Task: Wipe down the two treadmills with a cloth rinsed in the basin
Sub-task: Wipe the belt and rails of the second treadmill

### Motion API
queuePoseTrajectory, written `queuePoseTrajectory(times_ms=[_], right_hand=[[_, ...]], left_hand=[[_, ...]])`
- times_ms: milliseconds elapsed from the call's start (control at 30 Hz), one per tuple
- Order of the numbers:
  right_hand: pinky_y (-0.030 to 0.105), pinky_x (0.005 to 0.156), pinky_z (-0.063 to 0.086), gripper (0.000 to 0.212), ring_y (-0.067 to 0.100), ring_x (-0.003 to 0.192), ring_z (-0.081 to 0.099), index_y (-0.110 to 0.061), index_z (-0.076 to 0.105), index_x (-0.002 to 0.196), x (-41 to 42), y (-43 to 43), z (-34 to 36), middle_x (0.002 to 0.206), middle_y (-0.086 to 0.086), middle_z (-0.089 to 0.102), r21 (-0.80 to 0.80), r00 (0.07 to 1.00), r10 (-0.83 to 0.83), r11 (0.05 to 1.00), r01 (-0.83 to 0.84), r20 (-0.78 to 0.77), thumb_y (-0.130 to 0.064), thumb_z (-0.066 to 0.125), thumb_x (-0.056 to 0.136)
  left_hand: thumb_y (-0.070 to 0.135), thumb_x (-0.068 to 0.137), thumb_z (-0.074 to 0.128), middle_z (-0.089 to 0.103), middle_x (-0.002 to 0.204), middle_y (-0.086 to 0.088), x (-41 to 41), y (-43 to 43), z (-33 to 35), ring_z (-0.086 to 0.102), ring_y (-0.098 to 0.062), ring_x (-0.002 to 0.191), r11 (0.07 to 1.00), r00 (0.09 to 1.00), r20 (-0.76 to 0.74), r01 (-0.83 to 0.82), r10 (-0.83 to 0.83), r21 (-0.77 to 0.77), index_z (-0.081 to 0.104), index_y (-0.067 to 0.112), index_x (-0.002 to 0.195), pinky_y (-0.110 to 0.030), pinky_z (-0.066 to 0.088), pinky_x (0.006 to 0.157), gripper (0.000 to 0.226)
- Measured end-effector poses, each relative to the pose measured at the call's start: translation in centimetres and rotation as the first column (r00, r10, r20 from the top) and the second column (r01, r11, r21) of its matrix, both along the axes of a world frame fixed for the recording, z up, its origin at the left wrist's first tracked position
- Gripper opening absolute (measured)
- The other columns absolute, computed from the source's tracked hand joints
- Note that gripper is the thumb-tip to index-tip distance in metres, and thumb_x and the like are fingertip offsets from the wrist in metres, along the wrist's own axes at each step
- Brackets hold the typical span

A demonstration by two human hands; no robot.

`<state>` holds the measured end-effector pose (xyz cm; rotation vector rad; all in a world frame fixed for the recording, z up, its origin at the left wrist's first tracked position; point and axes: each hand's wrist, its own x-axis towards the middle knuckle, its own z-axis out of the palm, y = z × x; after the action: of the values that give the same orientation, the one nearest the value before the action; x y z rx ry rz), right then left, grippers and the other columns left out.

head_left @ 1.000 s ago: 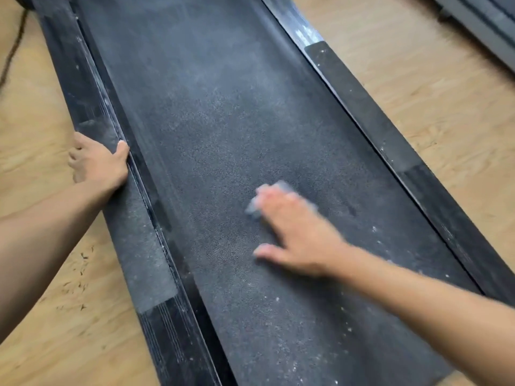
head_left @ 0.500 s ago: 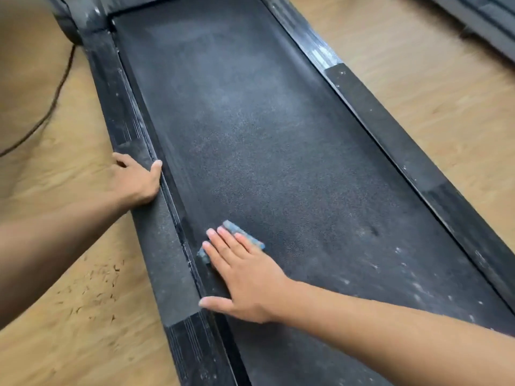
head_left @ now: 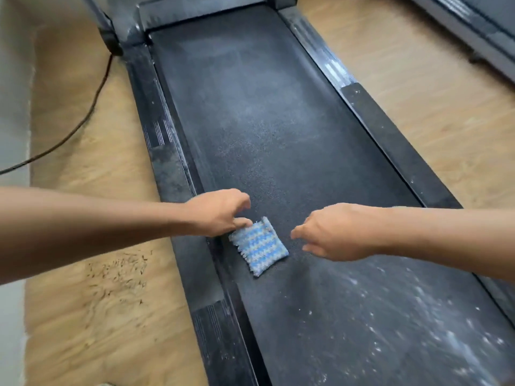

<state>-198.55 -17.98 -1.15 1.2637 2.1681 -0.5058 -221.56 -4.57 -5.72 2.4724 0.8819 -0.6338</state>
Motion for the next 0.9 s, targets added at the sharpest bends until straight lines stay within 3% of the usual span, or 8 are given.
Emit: queuePoseTrajectory(times_ms=[133, 267, 400, 433, 567, 633, 767, 900], right_hand=[[0.030, 0.083, 0.049, 0.033, 0.021, 0.110, 0.066, -0.028, 0.058, 0.136, -1.0, -1.8, -1.7, 0.116, -0.002, 0.073, -0.178, 0.914, -0.361, 0.927, 0.330, -0.186, -0.035, 0.047, 0.106], [0.023, 0.066, 0.051, 0.024, -0.001, 0.063, 0.062, -0.023, 0.059, 0.125, -1.8, -3.1, -6.5, 0.088, -0.005, 0.079, -0.383, 0.664, -0.697, 0.710, 0.590, -0.269, -0.026, 0.056, 0.101], [0.026, 0.059, 0.059, 0.021, 0.010, 0.063, 0.073, -0.016, 0.053, 0.112, -2.1, -2.3, -8.1, 0.085, 0.003, 0.075, -0.462, 0.333, -0.883, 0.460, 0.758, -0.332, -0.026, 0.066, 0.099], [0.029, 0.063, 0.061, 0.026, 0.014, 0.069, 0.074, -0.016, 0.052, 0.112, -2.1, -2.1, -7.9, 0.088, 0.006, 0.075, -0.479, 0.302, -0.894, 0.435, 0.762, -0.331, -0.028, 0.070, 0.097], [0.030, 0.075, 0.062, 0.023, 0.017, 0.078, 0.067, -0.023, 0.060, 0.102, -0.9, -1.4, -6.6, 0.091, 0.003, 0.070, -0.486, 0.396, -0.844, 0.534, 0.692, -0.363, -0.036, 0.077, 0.093], [0.031, 0.081, 0.062, 0.018, 0.011, 0.082, 0.066, -0.015, 0.070, 0.102, 0.1, -1.2, -5.6, 0.091, 0.001, 0.071, -0.569, 0.249, -0.857, 0.490, 0.660, -0.451, -0.029, 0.077, 0.094], [0.032, 0.086, 0.058, 0.008, 0.010, 0.073, 0.064, -0.015, 0.065, 0.095, 2.7, 0.1, -2.7, 0.080, 0.000, 0.069, -0.821, -0.191, -0.888, 0.279, 0.498, -0.417, -0.016, 0.073, 0.097], [0.032, 0.077, 0.062, 0.006, 0.009, 0.061, 0.052, -0.013, 0.064, 0.100, 4.6, 1.7, -1.1, 0.070, -0.003, 0.057, -0.778, -0.152, -0.879, 0.304, 0.549, -0.451, -0.010, 0.070, 0.099]], left_hand=[[0.063, 0.090, 0.070, 0.050, 0.130, -0.003, 1.6, -3.0, -2.6, 0.057, -0.027, 0.120, 0.992, 0.993, -0.058, 0.111, -0.107, 0.063, 0.047, 0.018, 0.132, -0.044, 0.051, 0.094, 0.066], [0.053, 0.081, 0.084, 0.043, 0.126, -0.005, 4.4, -2.5, -3.2, 0.051, -0.027, 0.113, 0.949, 0.959, 0.042, 0.272, -0.281, 0.158, 0.047, 0.024, 0.135, -0.046, 0.052, 0.087, 0.072], [0.039, 0.088, 0.079, 0.050, 0.114, 0.001, 6.0, -2.4, -3.0, 0.048, -0.025, 0.106, 0.882, 0.886, 0.068, 0.444, -0.458, 0.156, 0.058, 0.027, 0.095, -0.040, 0.046, 0.081, 0.025], [0.035, 0.093, 0.074, 0.052, 0.106, 0.002, 5.8, -2.7, -3.2, 0.049, -0.025, 0.104, 0.905, 0.904, 0.076, 0.412, -0.421, 0.110, 0.052, 0.027, 0.091, -0.039, 0.044, 0.079, 0.024], [0.024, 0.104, 0.064, 0.052, 0.077, 0.007, 5.2, -2.6, -2.6, 0.048, -0.018, 0.074, 0.961, 0.967, 0.255, 0.099, -0.031, -0.260, 0.043, 0.024, 0.091, -0.036, 0.039, 0.068, 0.024], [0.021, 0.103, 0.065, 0.058, 0.075, 0.012, 4.8, -1.9, -1.6, 0.045, -0.010, 0.069, 0.919, 0.925, 0.343, -0.017, 0.164, -0.394, 0.048, 0.025, 0.092, -0.030, 0.042, 0.068, 0.021], [0.023, 0.101, 0.071, 0.072, 0.082, 0.012, 4.2, -1.1, -0.7, 0.056, -0.006, 0.072, 0.784, 0.750, 0.414, -0.218, 0.516, -0.581, 0.057, 0.023, 0.100, -0.030, 0.046, 0.076, 0.014], [0.024, 0.097, 0.076, 0.073, 0.083, -0.003, 4.0, -2.0, -0.1, 0.064, -0.014, 0.074, 0.644, 0.600, 0.386, -0.298, 0.701, -0.705, 0.061, 0.017, 0.114, -0.030, 0.052, 0.073, 0.024]])
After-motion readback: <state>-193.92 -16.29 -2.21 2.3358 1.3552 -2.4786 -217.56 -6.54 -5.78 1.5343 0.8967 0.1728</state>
